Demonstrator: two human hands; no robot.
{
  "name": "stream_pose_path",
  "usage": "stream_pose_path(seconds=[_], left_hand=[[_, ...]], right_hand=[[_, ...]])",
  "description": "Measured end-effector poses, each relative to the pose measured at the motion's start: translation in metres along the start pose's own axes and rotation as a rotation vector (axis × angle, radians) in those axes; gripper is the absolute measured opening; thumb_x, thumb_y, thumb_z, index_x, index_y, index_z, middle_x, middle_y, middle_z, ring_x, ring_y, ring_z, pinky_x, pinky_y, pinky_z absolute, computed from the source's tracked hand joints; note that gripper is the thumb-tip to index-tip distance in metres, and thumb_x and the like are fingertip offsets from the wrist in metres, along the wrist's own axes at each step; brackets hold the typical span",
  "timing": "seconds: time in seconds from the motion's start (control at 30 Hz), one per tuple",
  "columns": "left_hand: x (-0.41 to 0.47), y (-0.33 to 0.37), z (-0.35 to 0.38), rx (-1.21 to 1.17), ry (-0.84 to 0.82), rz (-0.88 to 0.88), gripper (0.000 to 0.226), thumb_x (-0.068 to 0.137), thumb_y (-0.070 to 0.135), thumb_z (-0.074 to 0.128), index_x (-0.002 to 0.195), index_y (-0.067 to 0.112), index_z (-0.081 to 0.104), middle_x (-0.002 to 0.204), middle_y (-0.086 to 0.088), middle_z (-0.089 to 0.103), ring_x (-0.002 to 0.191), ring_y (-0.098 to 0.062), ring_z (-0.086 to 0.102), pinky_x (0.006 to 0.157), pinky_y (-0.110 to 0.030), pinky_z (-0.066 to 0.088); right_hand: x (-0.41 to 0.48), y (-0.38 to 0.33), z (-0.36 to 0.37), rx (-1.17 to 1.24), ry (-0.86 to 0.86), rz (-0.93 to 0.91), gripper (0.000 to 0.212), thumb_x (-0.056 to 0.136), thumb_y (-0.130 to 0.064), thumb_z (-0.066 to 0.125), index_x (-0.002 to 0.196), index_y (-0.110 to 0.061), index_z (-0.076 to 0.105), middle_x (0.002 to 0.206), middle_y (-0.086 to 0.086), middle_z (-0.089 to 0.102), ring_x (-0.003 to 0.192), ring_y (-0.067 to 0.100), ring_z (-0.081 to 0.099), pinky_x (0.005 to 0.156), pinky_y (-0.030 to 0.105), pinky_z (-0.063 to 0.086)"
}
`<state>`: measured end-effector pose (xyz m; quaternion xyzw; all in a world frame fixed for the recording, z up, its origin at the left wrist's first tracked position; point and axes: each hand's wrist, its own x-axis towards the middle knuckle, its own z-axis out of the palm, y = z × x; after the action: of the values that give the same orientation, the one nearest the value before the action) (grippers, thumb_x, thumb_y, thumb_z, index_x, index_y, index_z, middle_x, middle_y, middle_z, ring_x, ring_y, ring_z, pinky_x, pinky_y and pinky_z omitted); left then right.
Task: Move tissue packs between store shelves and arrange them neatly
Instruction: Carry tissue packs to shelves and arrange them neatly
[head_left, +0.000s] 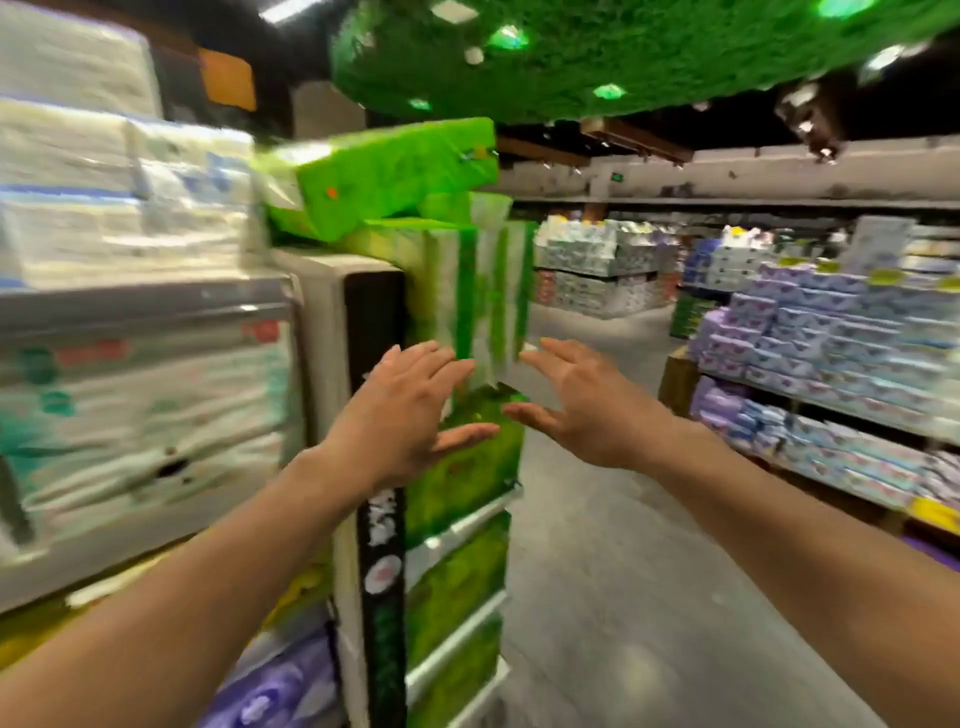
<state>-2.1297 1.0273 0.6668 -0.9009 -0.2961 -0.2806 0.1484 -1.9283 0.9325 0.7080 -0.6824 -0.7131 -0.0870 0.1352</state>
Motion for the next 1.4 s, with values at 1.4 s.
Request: stream_pose_path(seconds=[1.4], left_hand=[[0.362, 0.830, 0.530, -0.536, -0.846, 0.992, 0.104, 0.074, 0.085, 0.003, 0.160, 0.028, 0.010, 0.169, -0.005, 0.007, 0.156, -0.025, 0.000, 0.124, -0.046, 0.000]], right_hand=[[-0.496, 0.713, 0.148, 0.184, -0.072, 1.844, 0.141, 0.042, -0.101, -0.018, 0.160, -0.033, 0.018, 0.171, 0.002, 0.005, 0.157, 0.030, -0.002, 0.123, 0.060, 0.009]])
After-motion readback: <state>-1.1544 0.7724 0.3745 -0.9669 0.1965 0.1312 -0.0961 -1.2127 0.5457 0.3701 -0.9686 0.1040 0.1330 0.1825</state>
